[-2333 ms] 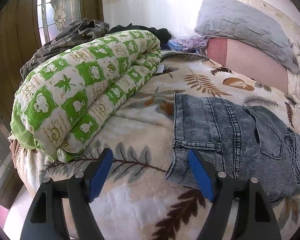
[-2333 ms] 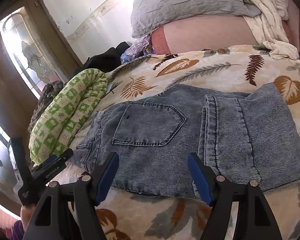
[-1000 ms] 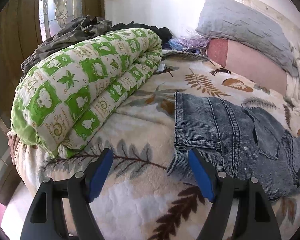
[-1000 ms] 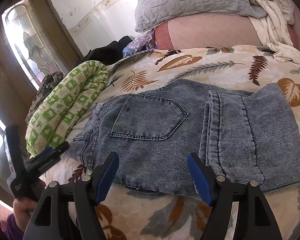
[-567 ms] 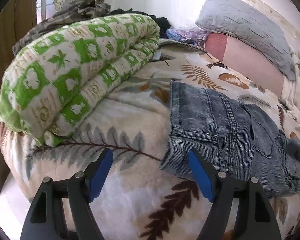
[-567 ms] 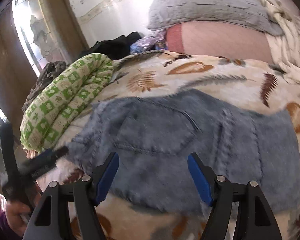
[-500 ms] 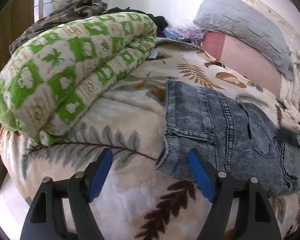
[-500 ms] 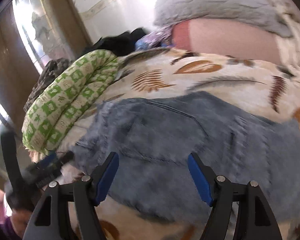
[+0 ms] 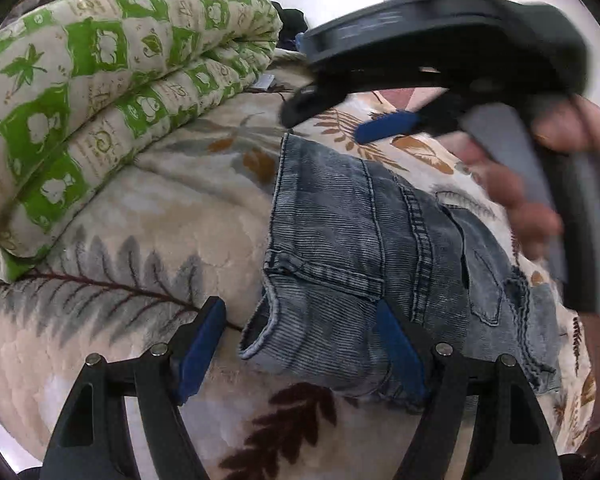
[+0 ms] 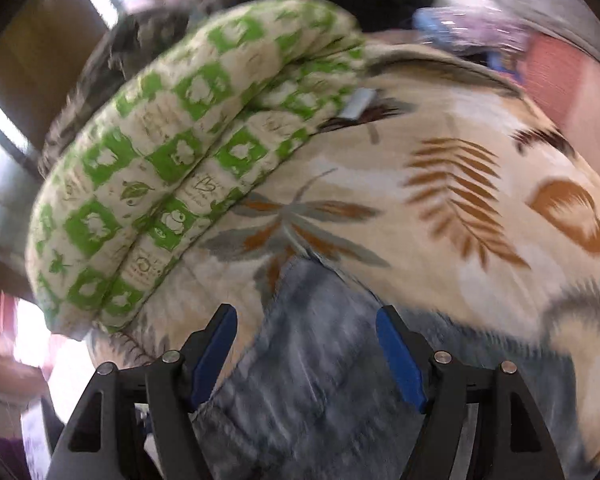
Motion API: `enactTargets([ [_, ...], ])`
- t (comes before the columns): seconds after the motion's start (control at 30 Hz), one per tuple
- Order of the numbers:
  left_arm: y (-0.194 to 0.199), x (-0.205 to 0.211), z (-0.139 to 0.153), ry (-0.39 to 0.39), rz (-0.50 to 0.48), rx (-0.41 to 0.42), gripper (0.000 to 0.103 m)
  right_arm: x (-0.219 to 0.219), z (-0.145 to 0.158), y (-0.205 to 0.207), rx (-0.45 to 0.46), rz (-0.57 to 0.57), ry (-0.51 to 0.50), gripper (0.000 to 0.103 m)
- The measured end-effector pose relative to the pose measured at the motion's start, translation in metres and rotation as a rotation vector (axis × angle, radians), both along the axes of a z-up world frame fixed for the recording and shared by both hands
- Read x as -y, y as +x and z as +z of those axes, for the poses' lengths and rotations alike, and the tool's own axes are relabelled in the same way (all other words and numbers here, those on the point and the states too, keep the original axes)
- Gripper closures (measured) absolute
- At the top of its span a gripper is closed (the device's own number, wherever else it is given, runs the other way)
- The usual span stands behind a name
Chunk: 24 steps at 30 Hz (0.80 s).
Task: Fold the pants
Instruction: 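Close the left tool on the jeans edge while the right tool grips beside it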
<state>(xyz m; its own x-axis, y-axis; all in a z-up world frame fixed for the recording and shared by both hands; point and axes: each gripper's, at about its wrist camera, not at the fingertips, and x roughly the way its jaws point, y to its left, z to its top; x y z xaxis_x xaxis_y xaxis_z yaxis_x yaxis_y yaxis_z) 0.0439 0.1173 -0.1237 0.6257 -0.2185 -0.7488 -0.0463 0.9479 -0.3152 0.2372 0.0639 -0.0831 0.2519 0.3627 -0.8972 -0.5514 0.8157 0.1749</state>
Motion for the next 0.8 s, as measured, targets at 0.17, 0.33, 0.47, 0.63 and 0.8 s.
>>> enactTargets([
  [0.17,0.008,0.000,-0.003,-0.053,-0.016,0.005,0.043,-0.029,-0.020,0.019,-0.045,0.082,-0.116,0.028],
  [0.33,0.011,0.000,-0.003,-0.067,-0.012,0.029,0.053,-0.045,-0.044,0.025,-0.067,0.121,-0.269,0.028],
  [0.47,0.014,0.000,-0.004,-0.063,-0.013,0.036,0.070,-0.042,-0.058,0.026,-0.088,0.106,-0.310,0.055],
  [0.63,0.014,-0.004,-0.001,-0.074,-0.030,0.050,0.079,-0.036,-0.043,0.011,-0.013,0.060,-0.328,0.088],
  [0.8,0.007,0.002,0.011,-0.077,-0.059,0.114,0.081,-0.010,-0.005,-0.013,0.070,-0.004,-0.246,0.090],
])
